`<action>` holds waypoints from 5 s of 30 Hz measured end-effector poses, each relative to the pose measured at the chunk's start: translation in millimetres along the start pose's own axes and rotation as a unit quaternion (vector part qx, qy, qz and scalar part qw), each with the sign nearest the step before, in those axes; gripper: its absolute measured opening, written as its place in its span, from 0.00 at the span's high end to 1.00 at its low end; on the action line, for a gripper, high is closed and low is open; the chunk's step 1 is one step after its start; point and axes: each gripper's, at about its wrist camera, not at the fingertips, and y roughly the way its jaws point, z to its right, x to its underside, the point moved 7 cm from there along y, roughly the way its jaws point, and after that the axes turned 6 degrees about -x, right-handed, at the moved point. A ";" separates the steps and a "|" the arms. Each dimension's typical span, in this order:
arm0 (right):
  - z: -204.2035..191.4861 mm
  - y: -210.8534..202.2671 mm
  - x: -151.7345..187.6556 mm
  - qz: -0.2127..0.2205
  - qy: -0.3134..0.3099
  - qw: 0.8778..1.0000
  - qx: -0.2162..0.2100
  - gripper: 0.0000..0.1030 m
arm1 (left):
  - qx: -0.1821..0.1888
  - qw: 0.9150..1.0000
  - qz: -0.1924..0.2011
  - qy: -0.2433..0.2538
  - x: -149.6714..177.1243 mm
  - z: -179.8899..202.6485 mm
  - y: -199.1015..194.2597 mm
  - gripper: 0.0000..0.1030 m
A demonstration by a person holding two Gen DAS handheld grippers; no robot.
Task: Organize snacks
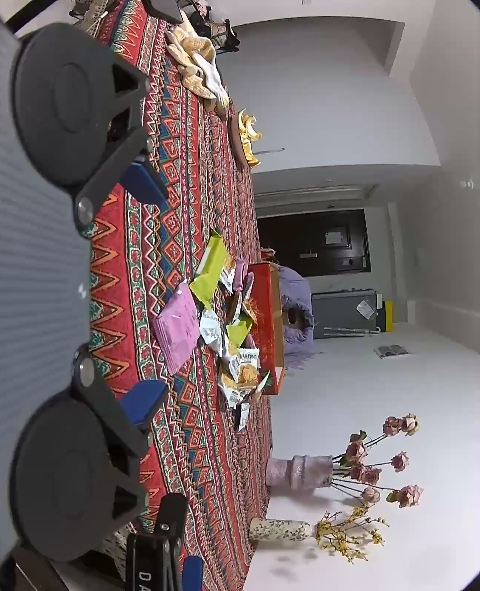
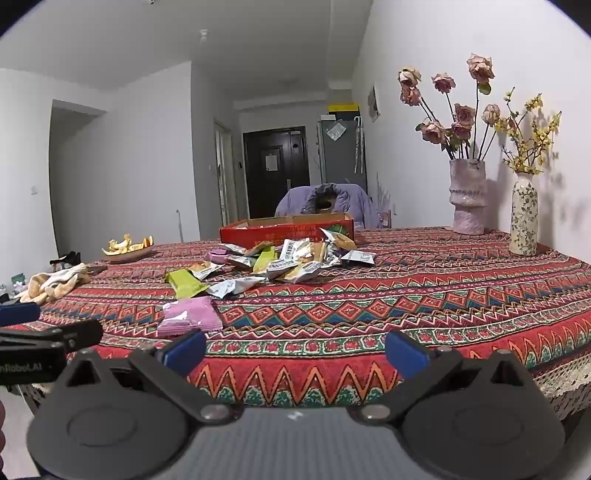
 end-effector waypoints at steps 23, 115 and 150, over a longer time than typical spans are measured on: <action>1.1 1.6 -0.7 0.001 0.000 1.000 -0.002 0.00 | -0.004 1.000 0.007 -0.016 -2.1 -5.4 -2.6 0.00; 2.4 14.9 -15.1 0.005 -0.013 1.000 -0.005 0.00 | -0.008 1.000 -0.009 -0.004 -12.1 -11.7 15.8 0.00; -91.9 196.9 -23.7 -0.163 -0.086 0.970 -0.157 0.40 | -0.072 0.991 -0.117 -0.003 -33.7 -77.6 147.7 0.00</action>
